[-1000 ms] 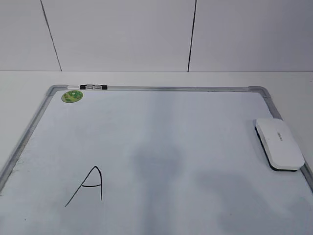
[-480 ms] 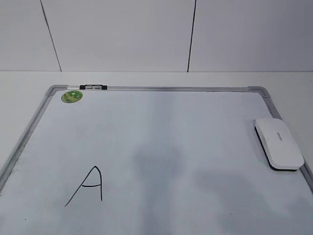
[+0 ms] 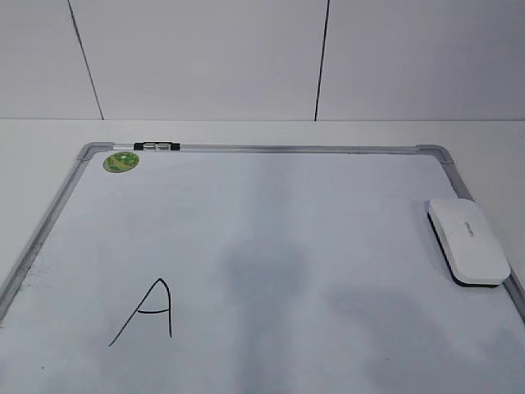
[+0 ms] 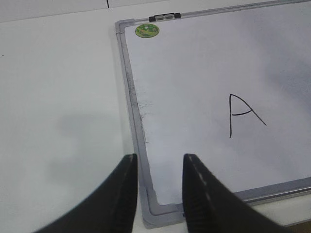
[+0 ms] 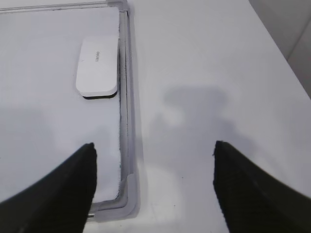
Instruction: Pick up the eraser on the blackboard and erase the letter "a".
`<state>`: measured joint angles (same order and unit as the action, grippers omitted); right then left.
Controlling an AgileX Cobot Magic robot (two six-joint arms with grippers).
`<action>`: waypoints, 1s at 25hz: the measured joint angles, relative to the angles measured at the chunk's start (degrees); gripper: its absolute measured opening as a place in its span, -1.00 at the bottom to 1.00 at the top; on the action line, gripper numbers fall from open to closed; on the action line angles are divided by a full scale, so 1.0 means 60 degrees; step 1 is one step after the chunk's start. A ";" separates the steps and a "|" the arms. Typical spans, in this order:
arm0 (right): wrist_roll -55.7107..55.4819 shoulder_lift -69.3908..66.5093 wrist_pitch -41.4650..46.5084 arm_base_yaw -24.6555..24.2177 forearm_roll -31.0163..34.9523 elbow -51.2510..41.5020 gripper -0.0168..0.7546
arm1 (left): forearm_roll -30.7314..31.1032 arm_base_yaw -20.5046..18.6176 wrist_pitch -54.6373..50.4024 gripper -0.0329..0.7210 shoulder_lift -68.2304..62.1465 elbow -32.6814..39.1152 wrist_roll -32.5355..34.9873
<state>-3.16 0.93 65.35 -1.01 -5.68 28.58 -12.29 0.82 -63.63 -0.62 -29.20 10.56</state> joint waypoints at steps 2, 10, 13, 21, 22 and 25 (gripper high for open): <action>0.0299 0.0000 0.0000 0.0000 0.0158 0.0000 0.58 | 0.0000 0.0000 0.0000 -0.29 0.0000 0.0000 0.0000; 0.0774 0.0000 0.0000 0.0000 0.0531 0.0000 0.58 | 0.0000 0.0000 0.0000 -0.29 0.0000 0.0000 0.0000; 0.0777 0.0000 0.0000 0.0000 0.0539 0.0000 0.58 | 0.0000 0.0000 0.0000 -0.29 0.0000 0.0000 0.0000; 0.0793 0.0000 0.0000 0.0000 0.0554 0.0000 0.58 | 0.0000 0.0000 0.0000 -0.29 0.0000 0.0000 0.0000; 0.0793 0.0000 0.0000 0.0000 0.0554 0.0000 0.58 | 0.0000 0.0000 0.0000 -0.29 0.0000 0.0000 0.0000; 0.0793 0.0000 0.0000 0.0000 0.0554 0.0000 0.58 | 0.0000 0.0000 0.0000 -0.29 0.0000 0.0000 0.0000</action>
<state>1.60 0.93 65.35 -1.01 -2.36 28.58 -12.29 0.82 -63.63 -0.62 -29.20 10.56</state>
